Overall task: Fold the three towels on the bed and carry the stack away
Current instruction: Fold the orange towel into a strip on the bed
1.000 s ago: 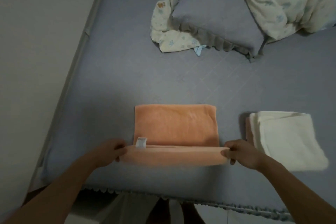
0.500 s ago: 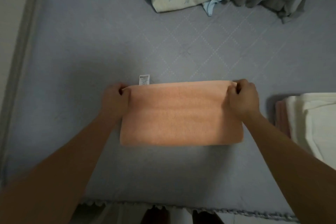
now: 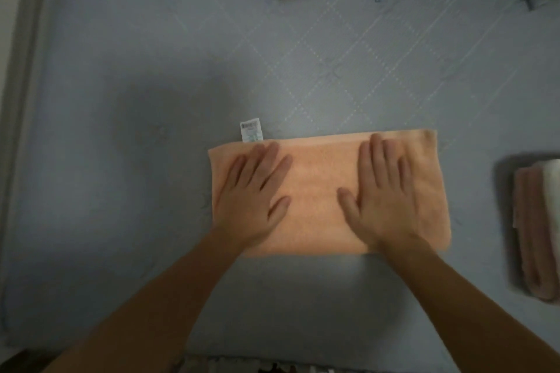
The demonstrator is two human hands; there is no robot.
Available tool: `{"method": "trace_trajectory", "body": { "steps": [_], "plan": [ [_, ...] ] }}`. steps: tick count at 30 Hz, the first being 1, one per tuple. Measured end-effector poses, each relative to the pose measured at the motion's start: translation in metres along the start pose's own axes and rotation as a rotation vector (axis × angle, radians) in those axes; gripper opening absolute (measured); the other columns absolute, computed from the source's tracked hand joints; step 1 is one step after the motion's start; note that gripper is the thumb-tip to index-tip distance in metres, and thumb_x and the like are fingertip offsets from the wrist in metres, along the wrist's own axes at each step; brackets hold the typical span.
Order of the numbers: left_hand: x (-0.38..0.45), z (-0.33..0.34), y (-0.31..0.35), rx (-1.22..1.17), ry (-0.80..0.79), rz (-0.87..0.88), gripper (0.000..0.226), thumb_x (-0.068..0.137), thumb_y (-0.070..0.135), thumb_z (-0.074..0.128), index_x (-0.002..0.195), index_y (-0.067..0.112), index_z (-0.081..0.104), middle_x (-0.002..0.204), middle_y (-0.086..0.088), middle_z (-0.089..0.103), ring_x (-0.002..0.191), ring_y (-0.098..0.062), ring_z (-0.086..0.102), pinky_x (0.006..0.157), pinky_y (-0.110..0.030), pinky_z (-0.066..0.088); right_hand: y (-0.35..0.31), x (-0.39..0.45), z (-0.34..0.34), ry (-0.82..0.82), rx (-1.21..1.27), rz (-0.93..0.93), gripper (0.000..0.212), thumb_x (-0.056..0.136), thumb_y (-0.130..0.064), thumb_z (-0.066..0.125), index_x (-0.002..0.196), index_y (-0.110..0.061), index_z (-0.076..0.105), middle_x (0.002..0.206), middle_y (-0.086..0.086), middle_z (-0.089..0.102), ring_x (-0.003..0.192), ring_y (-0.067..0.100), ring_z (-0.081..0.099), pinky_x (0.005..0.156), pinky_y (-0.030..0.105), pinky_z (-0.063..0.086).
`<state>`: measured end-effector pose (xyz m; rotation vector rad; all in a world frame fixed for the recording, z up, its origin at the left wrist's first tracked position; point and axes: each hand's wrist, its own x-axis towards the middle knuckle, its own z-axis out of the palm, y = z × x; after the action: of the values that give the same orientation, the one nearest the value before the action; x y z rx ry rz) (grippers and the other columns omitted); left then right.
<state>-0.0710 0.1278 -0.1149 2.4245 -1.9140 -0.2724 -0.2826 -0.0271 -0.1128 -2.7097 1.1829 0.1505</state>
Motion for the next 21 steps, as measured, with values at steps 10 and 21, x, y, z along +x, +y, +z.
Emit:
{"method": "trace_trajectory", "body": {
  "steps": [10, 21],
  "plan": [
    [-0.010, -0.039, -0.019, -0.176, -0.093, -0.577, 0.074, 0.094, 0.048, 0.042, 0.154, 0.012, 0.018, 0.162, -0.019, 0.014, 0.147, -0.039, 0.019, 0.118, -0.050, 0.015, 0.041, -0.012, -0.043, -0.086, 0.129, 0.527, 0.083, 0.087, -0.047, 0.027, 0.154, -0.002, 0.005, 0.163, 0.017, 0.004, 0.150, 0.031, 0.000, 0.118, 0.057, 0.003],
    [-0.035, -0.101, 0.017, -1.601, 0.004, -1.331, 0.039, 0.087, -0.003, 0.060, 0.125, -0.008, 0.053, 0.111, -0.022, 0.067, 0.091, -0.033, 0.067, 0.074, -0.044, 0.058, -0.119, -0.086, -0.083, -0.128, 0.282, -0.080, 0.094, 0.074, -0.037, 0.071, 0.154, -0.016, 0.024, 0.156, 0.013, 0.032, 0.141, 0.035, 0.030, 0.111, 0.054, 0.027]
  ]
}}
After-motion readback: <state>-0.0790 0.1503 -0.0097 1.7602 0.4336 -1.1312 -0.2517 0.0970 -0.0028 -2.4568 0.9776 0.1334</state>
